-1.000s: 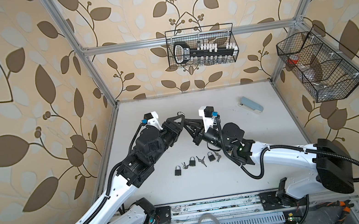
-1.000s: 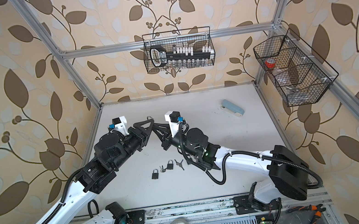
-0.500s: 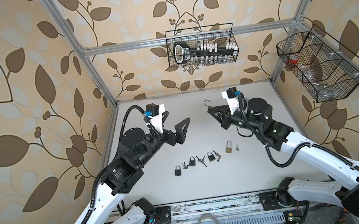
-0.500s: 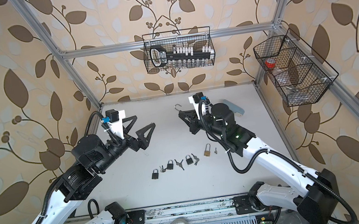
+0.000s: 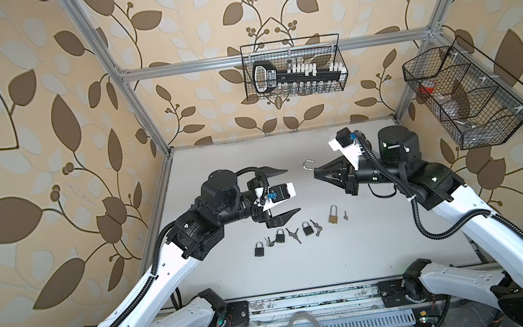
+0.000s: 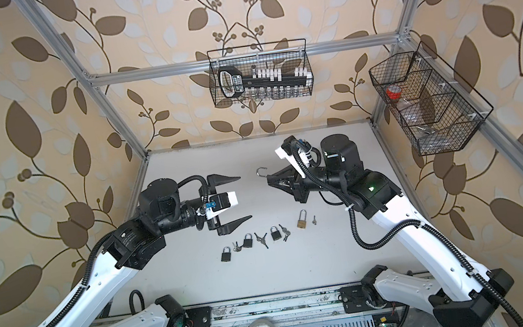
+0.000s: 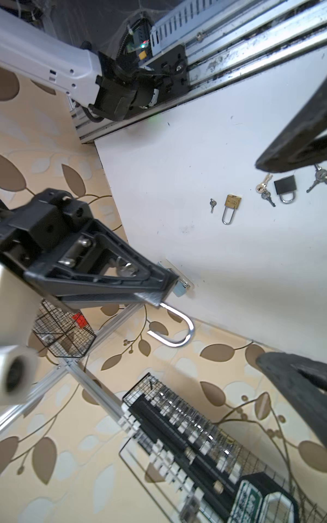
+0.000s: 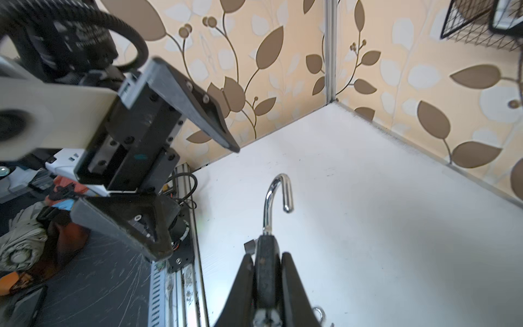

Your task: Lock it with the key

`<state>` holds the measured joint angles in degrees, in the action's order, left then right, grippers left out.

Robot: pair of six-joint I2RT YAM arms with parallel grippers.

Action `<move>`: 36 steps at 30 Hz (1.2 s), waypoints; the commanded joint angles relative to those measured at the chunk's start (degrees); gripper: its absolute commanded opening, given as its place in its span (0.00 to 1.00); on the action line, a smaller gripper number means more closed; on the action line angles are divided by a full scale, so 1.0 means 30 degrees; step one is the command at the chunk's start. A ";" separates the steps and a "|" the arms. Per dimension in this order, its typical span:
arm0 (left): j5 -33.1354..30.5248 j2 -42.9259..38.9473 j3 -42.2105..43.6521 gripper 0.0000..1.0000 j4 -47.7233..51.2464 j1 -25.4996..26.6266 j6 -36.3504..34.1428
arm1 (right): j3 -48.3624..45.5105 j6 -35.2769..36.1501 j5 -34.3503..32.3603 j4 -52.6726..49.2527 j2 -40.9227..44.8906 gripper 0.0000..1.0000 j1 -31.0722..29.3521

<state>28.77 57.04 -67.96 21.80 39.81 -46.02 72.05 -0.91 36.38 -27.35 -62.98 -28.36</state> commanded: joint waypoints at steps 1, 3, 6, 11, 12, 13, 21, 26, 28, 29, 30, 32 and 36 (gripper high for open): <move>0.2752 -0.0046 -0.1192 0.96 -0.0591 0.0125 -0.2386 | 0.0510 0.0662 0.1451 -0.0759 -0.0099 0.00 0.0032; 0.3690 0.0053 -0.1419 0.95 -0.0599 0.0118 -0.2255 | 0.0478 0.0610 0.1565 -0.0764 -0.0148 0.00 0.0036; 0.4781 0.0140 -0.1401 0.94 -0.0681 0.0131 -0.2141 | 0.0492 0.0482 0.1856 -0.0732 -0.0216 0.00 0.0041; 0.5196 0.0771 -0.1471 0.92 -0.0623 0.0118 -0.2008 | 0.0414 0.0360 0.2720 -0.0332 -0.0363 0.00 -0.0001; 0.5202 0.0899 -0.1489 0.92 -0.0619 0.0133 -0.1975 | 0.0354 0.0404 0.2836 -0.0295 -0.0364 0.00 0.0019; 0.5203 0.1041 -0.1530 0.92 -0.0651 0.0118 -0.1974 | 0.0318 0.0419 0.2951 -0.0249 -0.0378 0.00 -0.0004; 0.5546 0.1522 -0.1603 0.90 -0.1477 0.0133 -0.1566 | 0.0033 0.0361 0.3313 0.0077 -0.0051 0.00 -0.0120; 0.5262 0.1657 -0.1666 0.89 -0.1206 0.0118 -0.1738 | 0.0066 0.0361 0.3824 0.0215 0.0061 0.00 -0.0149; 0.5311 0.1672 -0.1749 0.89 -0.1145 0.0125 -0.1767 | 0.0011 0.0361 0.3788 0.0382 0.0115 0.00 -0.0156; 0.5292 0.1672 -0.1749 0.89 -0.1123 0.0120 -0.1762 | 0.0003 0.0376 0.3807 0.0410 0.0162 0.00 -0.0155; 0.5277 0.1701 -0.1748 0.89 -0.1117 0.0118 -0.1791 | 0.0014 0.0361 0.3814 0.0415 0.0138 0.00 -0.0140; 0.5133 0.1803 -0.1739 0.88 -0.1036 0.0122 -0.1828 | 0.0092 0.0390 0.4080 0.0446 0.0153 0.00 -0.0151; 0.5028 0.2073 -0.1912 0.87 -0.0826 0.0122 -0.1832 | 0.0010 0.0390 0.4250 0.0720 0.0310 0.00 -0.0184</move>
<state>43.09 62.87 -71.40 19.94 39.81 -48.49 72.03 -0.38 46.85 -27.24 -63.48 -28.53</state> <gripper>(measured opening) 0.868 0.138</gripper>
